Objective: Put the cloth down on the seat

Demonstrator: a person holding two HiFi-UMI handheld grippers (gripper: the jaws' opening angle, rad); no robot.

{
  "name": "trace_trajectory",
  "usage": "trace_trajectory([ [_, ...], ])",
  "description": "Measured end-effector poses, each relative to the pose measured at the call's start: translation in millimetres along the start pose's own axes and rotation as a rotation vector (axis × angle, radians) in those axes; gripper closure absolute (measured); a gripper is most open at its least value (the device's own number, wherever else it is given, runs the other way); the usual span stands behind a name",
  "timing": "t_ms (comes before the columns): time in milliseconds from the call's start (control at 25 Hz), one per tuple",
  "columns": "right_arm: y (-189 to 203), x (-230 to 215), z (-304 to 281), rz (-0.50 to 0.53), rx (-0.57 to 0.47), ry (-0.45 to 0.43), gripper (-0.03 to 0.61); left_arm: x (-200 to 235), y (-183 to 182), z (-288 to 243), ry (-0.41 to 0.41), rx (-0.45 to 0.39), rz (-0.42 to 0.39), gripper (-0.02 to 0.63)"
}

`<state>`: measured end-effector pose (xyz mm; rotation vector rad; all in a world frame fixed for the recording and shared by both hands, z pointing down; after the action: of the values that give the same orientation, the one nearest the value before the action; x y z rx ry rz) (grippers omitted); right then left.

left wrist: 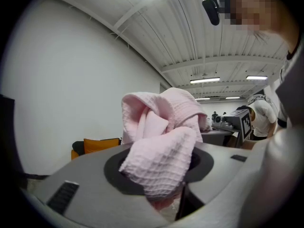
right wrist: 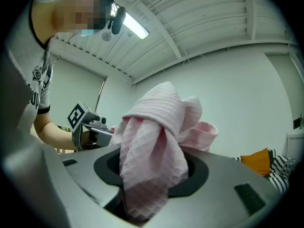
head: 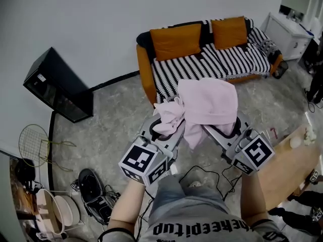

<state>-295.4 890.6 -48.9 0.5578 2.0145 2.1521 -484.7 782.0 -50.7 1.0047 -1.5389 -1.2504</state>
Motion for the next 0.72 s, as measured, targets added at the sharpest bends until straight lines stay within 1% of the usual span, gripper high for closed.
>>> trace_trajectory([
  [240, 10.0, -9.7, -10.1, 0.021, 0.01, 0.018, 0.361, 12.5, 4.5, -12.9, -0.004, 0.02, 0.005, 0.419],
  [520, 17.2, -31.4, -47.7, 0.027, 0.029, 0.061, 0.362, 57.4, 0.5, -38.8, 0.031, 0.021, 0.008, 0.419],
  [720, 17.4, -52.5, -88.5, 0.033, 0.045, 0.085, 0.363, 101.6, -9.9, -59.3, 0.052, 0.016, 0.009, 0.419],
])
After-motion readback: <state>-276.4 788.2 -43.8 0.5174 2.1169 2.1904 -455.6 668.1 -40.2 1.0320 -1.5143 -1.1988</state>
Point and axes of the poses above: the fingertips, and each gripper's own axes: z backward along the fingers, x to its left, y out of its underside, the point moved 10 cm from there along z, backward along the fingers, and after that the axes turned 6 degrees about z, right-handed, at the moved point
